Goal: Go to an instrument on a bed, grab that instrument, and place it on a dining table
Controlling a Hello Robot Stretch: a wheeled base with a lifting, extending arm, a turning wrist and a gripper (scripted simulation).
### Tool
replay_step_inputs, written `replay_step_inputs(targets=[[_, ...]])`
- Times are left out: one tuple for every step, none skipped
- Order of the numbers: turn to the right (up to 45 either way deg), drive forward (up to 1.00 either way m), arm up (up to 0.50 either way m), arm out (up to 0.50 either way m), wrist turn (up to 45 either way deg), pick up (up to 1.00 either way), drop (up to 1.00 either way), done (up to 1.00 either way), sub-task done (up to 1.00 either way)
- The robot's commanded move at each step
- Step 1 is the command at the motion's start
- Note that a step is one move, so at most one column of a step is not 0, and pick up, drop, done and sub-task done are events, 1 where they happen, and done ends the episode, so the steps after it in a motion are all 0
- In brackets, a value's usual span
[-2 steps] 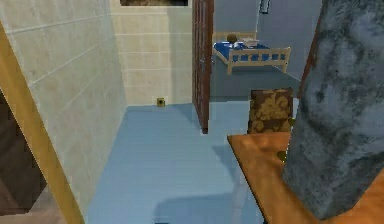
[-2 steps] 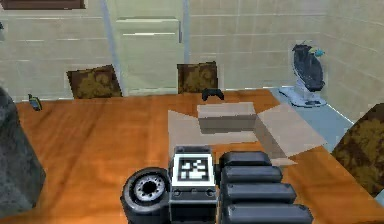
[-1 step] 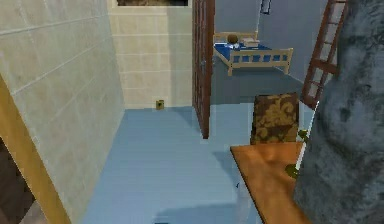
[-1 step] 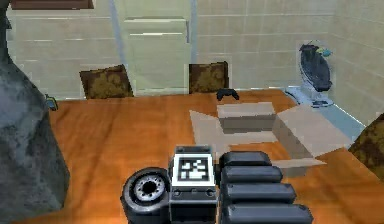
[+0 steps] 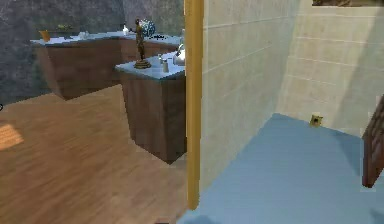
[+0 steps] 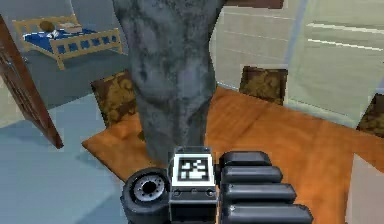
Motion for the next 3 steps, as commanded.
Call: replay_step_inputs(targets=[[-45.0, 0.00, 0.00, 0.00, 0.0, 0.00, 0.00, 0.00, 0.00], [-18.0, 0.00, 0.00, 0.00, 0.0, 0.00, 0.00, 0.00, 0.00], [45.0, 0.00, 0.00, 0.00, 0.0, 0.00, 0.00, 0.00, 0.00]])
